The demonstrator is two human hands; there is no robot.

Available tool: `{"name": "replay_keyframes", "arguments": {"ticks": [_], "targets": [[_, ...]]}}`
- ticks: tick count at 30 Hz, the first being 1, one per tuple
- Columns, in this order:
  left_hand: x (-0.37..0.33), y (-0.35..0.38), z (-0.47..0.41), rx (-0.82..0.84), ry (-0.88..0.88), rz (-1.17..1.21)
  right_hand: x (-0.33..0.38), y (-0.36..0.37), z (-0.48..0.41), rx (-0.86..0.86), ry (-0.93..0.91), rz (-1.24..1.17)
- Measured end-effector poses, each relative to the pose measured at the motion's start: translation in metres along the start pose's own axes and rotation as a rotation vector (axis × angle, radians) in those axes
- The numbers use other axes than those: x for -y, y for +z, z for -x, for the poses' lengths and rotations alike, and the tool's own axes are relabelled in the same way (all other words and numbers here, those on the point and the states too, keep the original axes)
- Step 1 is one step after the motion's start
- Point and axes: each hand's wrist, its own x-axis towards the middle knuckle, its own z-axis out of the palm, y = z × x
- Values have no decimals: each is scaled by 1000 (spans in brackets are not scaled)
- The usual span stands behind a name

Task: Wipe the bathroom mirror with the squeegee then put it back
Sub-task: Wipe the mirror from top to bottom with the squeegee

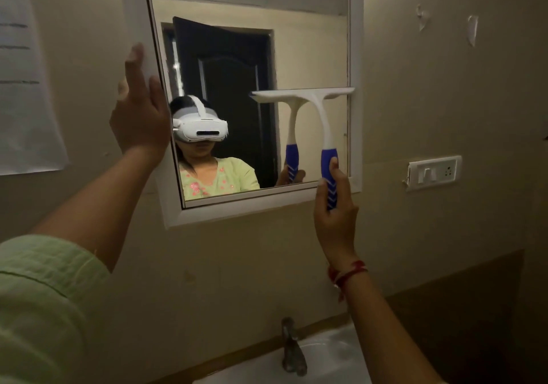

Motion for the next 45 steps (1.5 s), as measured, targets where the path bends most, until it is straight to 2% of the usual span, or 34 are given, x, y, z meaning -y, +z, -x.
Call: {"name": "replay_keyframes", "arguments": {"ticks": [9, 17, 21, 24, 31, 39, 45], "targets": [[-3, 1, 2, -14, -10, -56, -24, -16, 55, 52, 29, 60], [-2, 0, 8, -8, -13, -33, -4, -5, 17, 13, 38, -54], [-1, 2, 8, -5, -10, -32, -21, -16, 56, 36, 48, 39], [-1, 1, 8, -15, -9, -27, -23, -24, 76, 57, 47, 17], [3, 2, 7, -37, 22, -13, -13, -16, 37, 36, 74, -34], [1, 1, 8, -33, 33, 29, -28, -30, 89, 60, 130, 9], [1, -1, 7, -20, 29, 43, -7, -18, 58, -8, 84, -82]]}}
